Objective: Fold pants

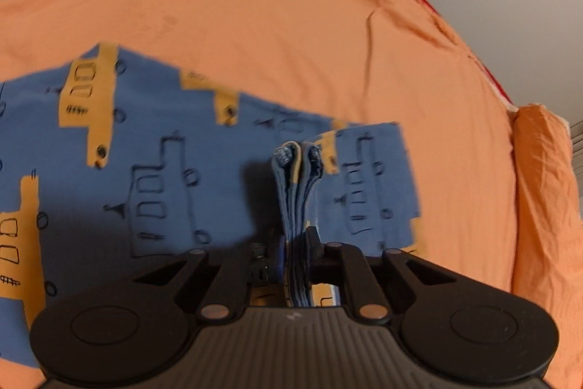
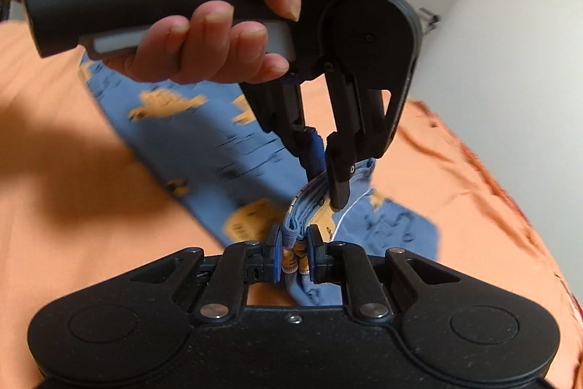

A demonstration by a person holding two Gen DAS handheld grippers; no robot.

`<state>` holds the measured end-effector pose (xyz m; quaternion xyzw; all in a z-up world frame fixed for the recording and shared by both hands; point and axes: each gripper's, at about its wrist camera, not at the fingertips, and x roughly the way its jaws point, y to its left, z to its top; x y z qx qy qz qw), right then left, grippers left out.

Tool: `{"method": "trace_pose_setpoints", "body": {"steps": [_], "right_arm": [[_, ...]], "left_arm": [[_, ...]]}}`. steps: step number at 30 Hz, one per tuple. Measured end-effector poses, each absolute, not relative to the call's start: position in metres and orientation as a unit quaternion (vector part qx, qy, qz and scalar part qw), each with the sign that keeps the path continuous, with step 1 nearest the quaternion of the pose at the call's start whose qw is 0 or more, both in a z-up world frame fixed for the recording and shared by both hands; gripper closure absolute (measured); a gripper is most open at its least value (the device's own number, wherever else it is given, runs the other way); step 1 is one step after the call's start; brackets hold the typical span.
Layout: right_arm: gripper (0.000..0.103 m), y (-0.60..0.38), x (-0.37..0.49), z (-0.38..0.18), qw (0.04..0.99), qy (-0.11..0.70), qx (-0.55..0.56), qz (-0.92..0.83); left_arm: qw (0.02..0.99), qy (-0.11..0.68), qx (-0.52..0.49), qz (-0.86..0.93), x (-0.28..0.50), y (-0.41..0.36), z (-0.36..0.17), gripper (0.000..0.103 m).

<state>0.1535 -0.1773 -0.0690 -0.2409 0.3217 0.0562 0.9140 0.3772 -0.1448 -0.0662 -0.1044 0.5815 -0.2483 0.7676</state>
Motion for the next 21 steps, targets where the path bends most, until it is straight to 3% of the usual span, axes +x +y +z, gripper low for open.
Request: {"method": "trace_pose_setpoints", "body": {"steps": [7, 21], "right_arm": [[0.086, -0.17, 0.155, -0.099, 0.917, 0.312, -0.242, 0.059], [0.086, -0.176, 0.155, -0.103, 0.922, 0.305, -0.23, 0.056]], "left_arm": [[0.768, 0.56, -0.158, -0.269, 0.376, -0.127, -0.09, 0.089], [0.777, 0.558, -0.132, -0.262, 0.373, -0.132, -0.083, 0.089]]}}
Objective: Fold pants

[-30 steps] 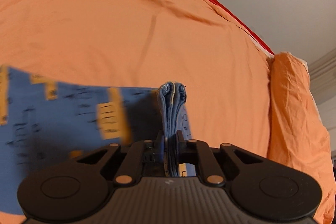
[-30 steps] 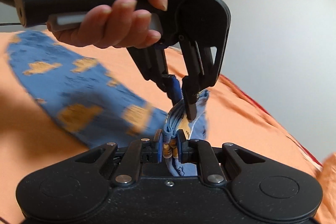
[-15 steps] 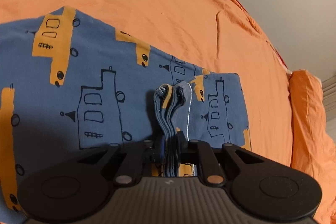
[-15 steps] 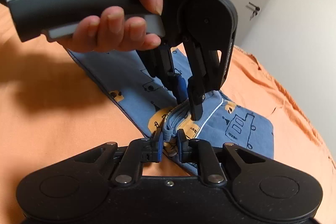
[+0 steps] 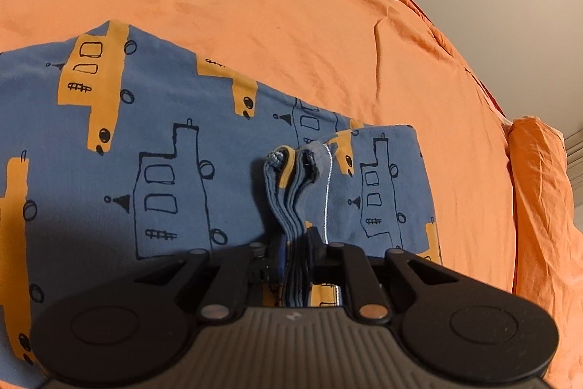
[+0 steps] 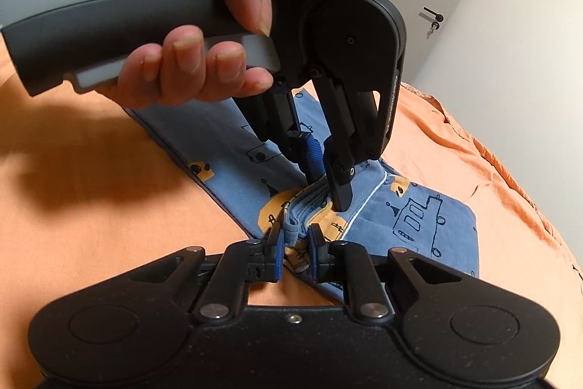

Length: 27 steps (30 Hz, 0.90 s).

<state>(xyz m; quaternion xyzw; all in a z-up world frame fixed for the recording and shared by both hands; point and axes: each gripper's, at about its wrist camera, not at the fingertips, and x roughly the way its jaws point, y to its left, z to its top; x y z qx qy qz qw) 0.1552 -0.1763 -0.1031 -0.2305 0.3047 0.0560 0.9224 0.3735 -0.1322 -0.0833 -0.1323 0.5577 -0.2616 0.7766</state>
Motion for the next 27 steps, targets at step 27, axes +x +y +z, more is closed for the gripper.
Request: {"method": "trace_pose_setpoints", "body": {"steps": [27], "right_arm": [[0.087, -0.067, 0.187, -0.069, 0.923, 0.287, -0.225, 0.126]], "left_arm": [[0.793, 0.548, -0.165, -0.209, 0.387, -0.001, -0.074, 0.08]]}}
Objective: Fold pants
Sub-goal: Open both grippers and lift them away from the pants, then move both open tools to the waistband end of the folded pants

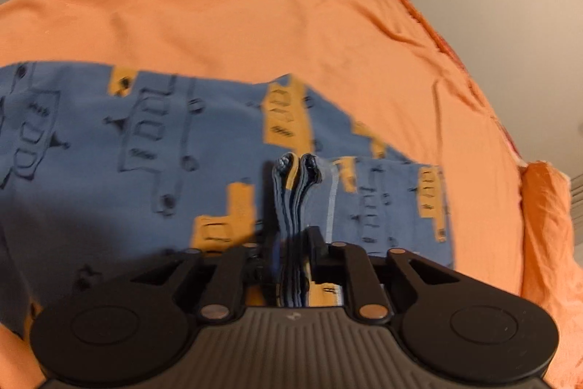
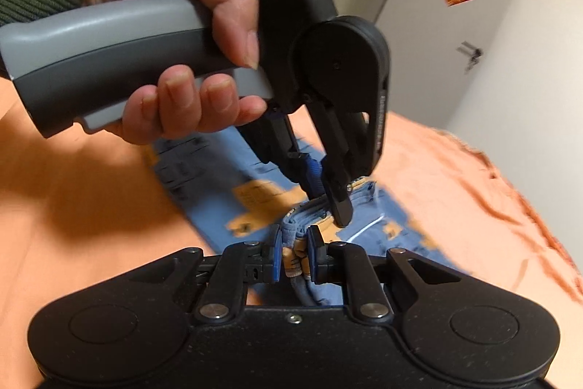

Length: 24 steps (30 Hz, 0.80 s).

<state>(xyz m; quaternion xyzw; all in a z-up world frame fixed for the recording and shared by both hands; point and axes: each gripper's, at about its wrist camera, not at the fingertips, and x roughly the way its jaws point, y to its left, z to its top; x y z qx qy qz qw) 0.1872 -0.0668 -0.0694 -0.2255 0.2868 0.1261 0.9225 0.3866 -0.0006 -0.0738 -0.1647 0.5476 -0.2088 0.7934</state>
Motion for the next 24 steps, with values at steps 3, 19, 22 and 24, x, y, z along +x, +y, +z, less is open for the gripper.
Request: {"method": "trace_pose_setpoints", "body": {"steps": [3, 19, 22, 24], "right_arm": [[0.084, -0.054, 0.186, -0.085, 0.913, 0.304, -0.237, 0.134], [0.012, -0.21, 0.226, -0.091, 0.919, 0.236, -0.309, -0.071], [0.009, -0.221, 0.244, -0.104, 0.923, 0.233, -0.294, -0.087], [0.008, -0.236, 0.246, -0.103, 0.923, 0.235, -0.278, -0.121]], "left_arm": [[0.793, 0.538, -0.184, -0.221, 0.385, 0.008, -0.077, 0.072], [0.933, 0.343, 0.002, -0.107, 0.343, -0.05, -0.088, 0.018], [0.936, 0.335, 0.005, -0.106, 0.339, -0.045, -0.089, 0.018], [0.936, 0.336, -0.01, -0.101, 0.339, -0.037, -0.088, 0.018]]}}
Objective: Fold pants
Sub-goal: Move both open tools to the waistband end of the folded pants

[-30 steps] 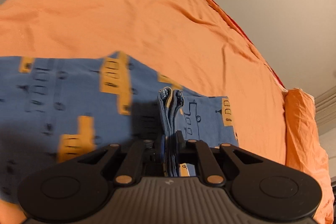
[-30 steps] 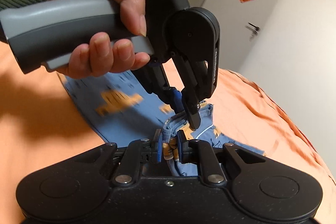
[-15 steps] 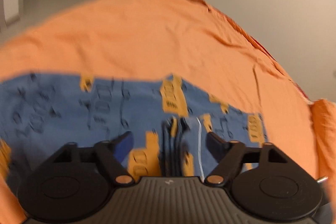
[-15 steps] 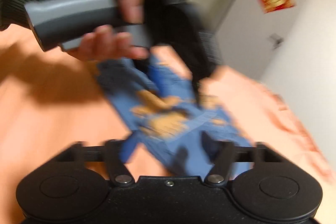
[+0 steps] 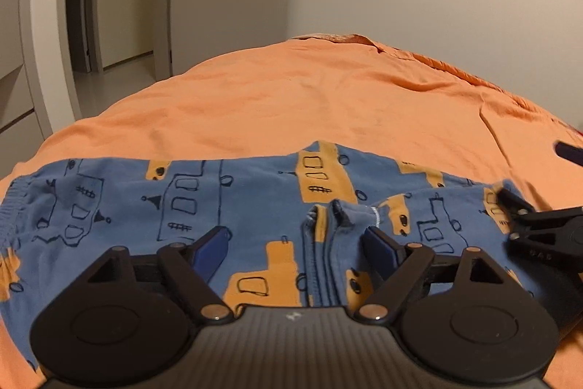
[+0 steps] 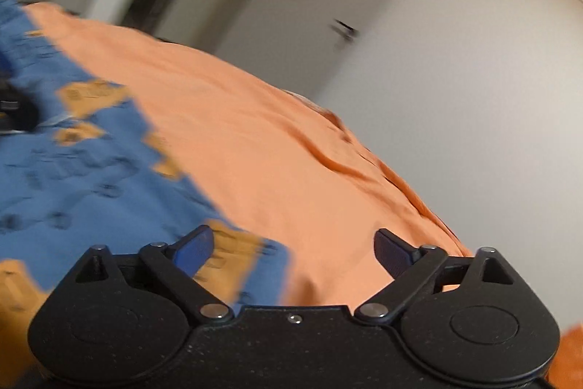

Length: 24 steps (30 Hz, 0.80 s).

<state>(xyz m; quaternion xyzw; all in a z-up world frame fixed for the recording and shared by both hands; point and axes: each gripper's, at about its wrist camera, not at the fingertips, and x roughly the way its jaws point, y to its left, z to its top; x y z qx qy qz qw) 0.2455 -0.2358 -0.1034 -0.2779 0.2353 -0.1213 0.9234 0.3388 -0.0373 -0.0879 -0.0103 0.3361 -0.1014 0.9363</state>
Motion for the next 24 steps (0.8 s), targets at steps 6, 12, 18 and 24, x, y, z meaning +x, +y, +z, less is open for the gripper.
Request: {"method": "trace_pose_setpoints", "body": {"steps": [6, 12, 18, 24], "right_arm": [[0.016, -0.261, 0.233, -0.093, 0.907, 0.254, -0.296, -0.16], [0.006, -0.199, 0.175, -0.102, 0.914, 0.244, -0.315, -0.07], [0.001, -0.213, 0.165, -0.1, 0.915, 0.245, -0.301, -0.107], [0.001, -0.192, 0.205, -0.061, 0.946, 0.215, -0.242, -0.01]], "left_arm": [[0.931, 0.354, -0.029, -0.08, 0.328, -0.024, -0.077, 0.013], [0.928, 0.362, 0.041, -0.076, 0.293, -0.029, -0.086, 0.006], [0.917, 0.398, 0.005, -0.03, 0.276, -0.008, -0.067, 0.002], [0.899, 0.407, -0.155, 0.053, 0.255, 0.065, -0.046, 0.0]]}}
